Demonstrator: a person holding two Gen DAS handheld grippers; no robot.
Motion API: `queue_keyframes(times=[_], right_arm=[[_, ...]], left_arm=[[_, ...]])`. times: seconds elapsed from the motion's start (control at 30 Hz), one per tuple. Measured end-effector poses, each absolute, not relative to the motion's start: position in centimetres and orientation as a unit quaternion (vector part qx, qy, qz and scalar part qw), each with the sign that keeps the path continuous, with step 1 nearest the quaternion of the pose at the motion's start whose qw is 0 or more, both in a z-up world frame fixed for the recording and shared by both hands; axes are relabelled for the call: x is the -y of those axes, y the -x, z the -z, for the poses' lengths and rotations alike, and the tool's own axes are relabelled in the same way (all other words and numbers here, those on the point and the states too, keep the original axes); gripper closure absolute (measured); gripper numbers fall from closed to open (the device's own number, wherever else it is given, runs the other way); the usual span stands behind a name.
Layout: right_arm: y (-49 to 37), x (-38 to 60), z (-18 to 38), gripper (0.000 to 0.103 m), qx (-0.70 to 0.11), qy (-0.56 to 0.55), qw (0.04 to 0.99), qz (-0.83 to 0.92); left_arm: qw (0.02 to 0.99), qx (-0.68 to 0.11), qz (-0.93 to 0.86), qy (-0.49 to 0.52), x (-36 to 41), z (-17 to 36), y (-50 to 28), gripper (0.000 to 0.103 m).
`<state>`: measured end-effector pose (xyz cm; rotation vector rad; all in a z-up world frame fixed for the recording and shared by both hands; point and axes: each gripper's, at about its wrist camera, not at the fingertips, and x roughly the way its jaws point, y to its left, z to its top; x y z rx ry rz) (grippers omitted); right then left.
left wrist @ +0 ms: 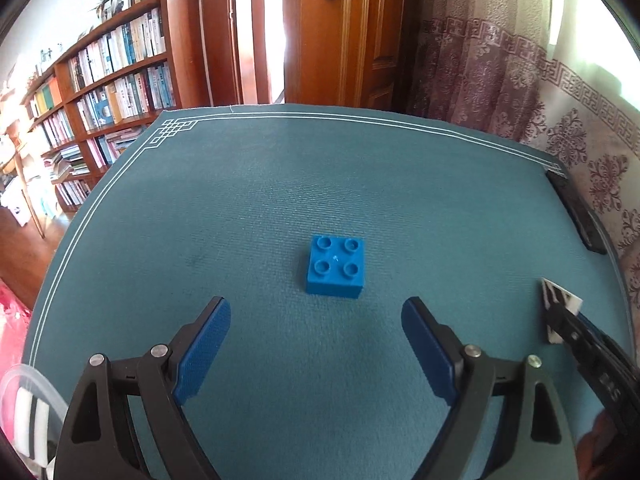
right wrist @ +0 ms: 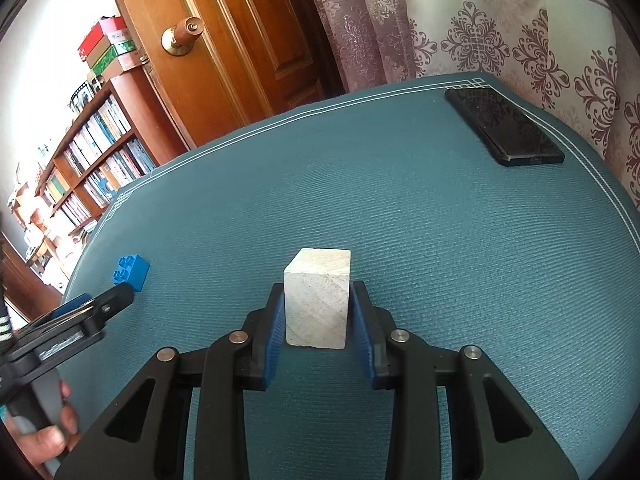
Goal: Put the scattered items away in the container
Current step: 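Grasp the blue toy brick with the left tool while the right tool holds the block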
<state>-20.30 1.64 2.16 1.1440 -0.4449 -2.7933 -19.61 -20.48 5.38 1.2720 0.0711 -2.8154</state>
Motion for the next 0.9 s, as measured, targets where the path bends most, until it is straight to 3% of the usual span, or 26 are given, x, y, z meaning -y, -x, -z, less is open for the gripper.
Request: queue_keyframes(times=[0.37,0.57,0.63,0.73,0.9], right_arm=[[20.3,-1.7,-2.0,0.068,0.147,-0.374,0.045,0.915],[20.3,-1.6,-2.0,0.068,0.145,-0.373,0.043,0.915],[20.4,-1.6,-2.0,0.068,0.145,-0.373,0.043,0.915],[20.4,-1.6,-2.0,0.068,0.145,-0.373,0.043,0.915],[20.4,-1.6,-2.0,0.068,0.148,-0.373,0.044,0.915]], left_arm=[[0.048,-0.021,0.912,-0.408,20.1,-3.8,21.6,0.015],[0.041,-0.018,0.916,-0.400,20.0,-4.0,22.1,0.038],[0.034,-0.009,0.917,-0.397,19.7,-4.1,22.1,0.054],[0.027,0.003,0.919,-0.394,18.9,-4.2,21.9,0.068],[0.027,-0.002,0.918,-0.395,18.8,-4.3,21.3,0.068]])
